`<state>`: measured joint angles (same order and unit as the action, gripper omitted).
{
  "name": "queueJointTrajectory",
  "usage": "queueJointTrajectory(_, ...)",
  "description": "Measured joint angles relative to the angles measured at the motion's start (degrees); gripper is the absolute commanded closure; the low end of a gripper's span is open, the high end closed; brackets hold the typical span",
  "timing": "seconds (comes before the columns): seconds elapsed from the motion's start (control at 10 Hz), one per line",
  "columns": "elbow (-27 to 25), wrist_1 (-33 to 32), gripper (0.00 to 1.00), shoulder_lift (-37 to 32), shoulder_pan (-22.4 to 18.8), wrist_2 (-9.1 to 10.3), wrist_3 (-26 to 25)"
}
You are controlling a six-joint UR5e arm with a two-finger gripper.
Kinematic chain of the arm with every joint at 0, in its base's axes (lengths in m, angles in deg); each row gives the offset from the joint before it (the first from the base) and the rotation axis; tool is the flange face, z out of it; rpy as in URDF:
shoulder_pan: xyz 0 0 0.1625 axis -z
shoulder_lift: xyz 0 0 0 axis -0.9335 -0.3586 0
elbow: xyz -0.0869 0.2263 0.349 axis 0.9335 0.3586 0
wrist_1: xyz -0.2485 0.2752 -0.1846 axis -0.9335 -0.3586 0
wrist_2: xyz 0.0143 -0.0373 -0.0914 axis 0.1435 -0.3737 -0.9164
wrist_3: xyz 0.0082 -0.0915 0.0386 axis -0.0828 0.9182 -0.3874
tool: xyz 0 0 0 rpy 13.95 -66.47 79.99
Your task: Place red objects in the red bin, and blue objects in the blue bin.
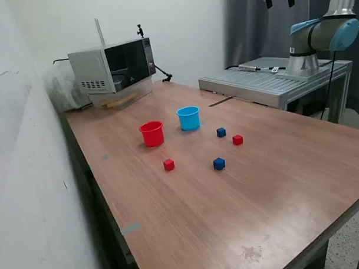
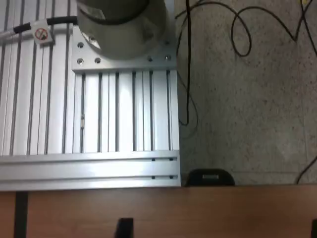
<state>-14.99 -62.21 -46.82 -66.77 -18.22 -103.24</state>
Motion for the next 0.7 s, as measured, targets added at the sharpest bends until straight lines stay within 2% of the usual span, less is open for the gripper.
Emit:
queueJointTrajectory(0.5, 5.28, -16.22, 0.0, 3.65, -0.98, 0.43, -0.86)
queueJointTrajectory(0.7, 5.72, -25.63, 0.0, 5.65, -2.08, 0.52, -5.54)
